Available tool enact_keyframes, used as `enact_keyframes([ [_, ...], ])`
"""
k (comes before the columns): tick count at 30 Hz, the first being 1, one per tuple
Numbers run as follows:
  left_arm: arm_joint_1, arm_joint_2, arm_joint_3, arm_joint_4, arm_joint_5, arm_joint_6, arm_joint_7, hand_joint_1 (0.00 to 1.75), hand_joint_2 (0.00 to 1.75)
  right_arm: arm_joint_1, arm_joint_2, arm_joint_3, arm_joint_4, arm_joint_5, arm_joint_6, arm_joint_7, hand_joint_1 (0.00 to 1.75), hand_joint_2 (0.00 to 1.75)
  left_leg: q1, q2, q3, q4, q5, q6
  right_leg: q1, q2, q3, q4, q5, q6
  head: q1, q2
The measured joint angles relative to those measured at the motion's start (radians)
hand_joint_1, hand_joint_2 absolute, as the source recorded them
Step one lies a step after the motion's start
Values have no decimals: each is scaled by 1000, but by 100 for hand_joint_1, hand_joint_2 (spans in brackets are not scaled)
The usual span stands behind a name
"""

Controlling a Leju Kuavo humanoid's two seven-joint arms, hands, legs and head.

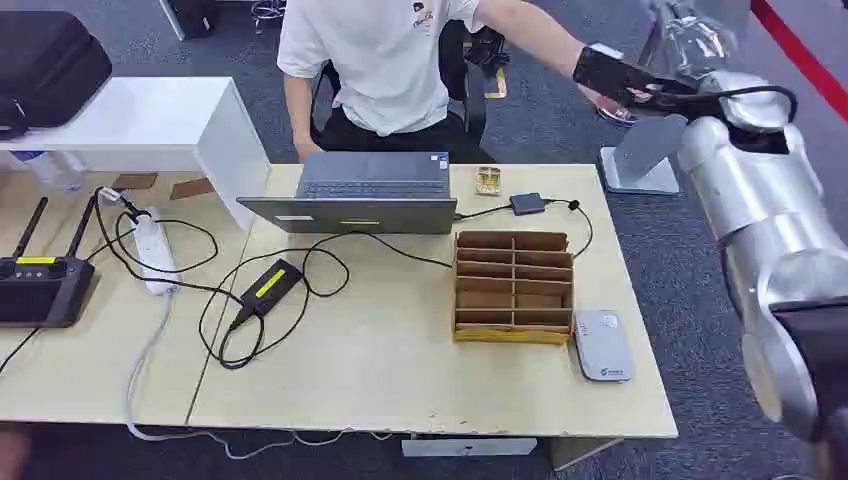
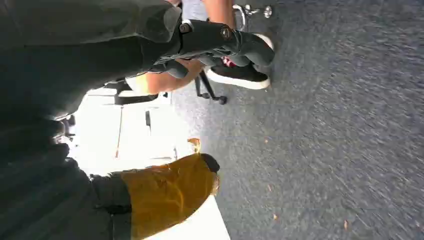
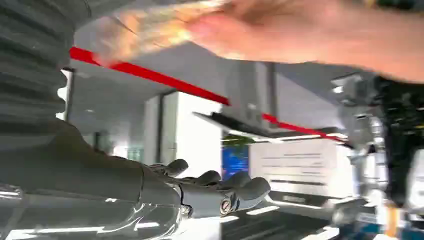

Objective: Pass the card to the sensor for recognition and then transmit it.

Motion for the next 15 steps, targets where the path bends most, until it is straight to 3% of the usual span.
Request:
enact_keyframes([
  [6, 1, -6, 3, 0, 2, -26, 8, 0, 175, 12, 71, 66, 8, -34, -10, -24, 0, 175, 0, -1, -1, 0, 0, 0, 0, -1, 0, 0, 0, 0, 0, 0],
  [15, 4, -6, 20, 0, 2, -37, 19, 0, 175, 32, 85, 127, 8, -80, -13, -31, 0, 175, 0, -2, -2, 1, 0, 0, 0, -2, 0, -1, 0, 0, 0, 0],
])
